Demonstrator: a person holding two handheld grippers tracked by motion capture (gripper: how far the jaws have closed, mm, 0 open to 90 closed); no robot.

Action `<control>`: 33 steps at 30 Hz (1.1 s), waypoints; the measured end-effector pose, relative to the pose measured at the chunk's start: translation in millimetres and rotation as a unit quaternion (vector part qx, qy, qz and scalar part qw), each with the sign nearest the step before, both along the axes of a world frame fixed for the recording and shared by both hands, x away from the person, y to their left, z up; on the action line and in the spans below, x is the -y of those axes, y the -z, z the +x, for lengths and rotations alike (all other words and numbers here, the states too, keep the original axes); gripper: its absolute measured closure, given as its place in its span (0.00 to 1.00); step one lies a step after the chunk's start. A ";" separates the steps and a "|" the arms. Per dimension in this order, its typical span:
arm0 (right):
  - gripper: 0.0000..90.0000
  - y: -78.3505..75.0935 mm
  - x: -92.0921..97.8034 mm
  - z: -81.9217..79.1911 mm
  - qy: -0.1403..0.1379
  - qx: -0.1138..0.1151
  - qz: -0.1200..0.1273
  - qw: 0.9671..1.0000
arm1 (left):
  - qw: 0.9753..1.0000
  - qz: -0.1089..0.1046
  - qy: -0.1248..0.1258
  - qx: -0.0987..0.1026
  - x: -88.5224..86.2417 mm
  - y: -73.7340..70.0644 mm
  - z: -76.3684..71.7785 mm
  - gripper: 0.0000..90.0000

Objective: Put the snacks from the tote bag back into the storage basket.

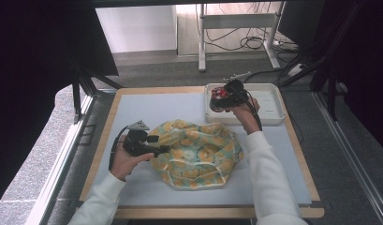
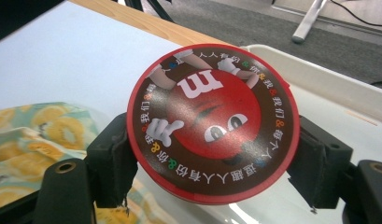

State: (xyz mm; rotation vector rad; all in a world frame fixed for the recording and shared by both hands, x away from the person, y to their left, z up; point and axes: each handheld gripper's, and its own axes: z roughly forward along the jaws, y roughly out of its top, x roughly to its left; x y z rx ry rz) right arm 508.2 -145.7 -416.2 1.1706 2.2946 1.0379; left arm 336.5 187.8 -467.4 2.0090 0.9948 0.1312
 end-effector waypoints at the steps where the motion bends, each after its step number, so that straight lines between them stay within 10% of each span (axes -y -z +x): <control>1: 0.28 0.0 0.0 0.0 0.000 0.000 0.000 1.000 | 1.000 0.000 0.000 0.000 0.0 0.0 0.0 0.33; 33: 0.28 52.1 -3.2 28.8 0.014 -0.047 -0.048 0.998 | 1.000 0.005 -0.001 0.005 0.1 -0.6 -0.2 0.33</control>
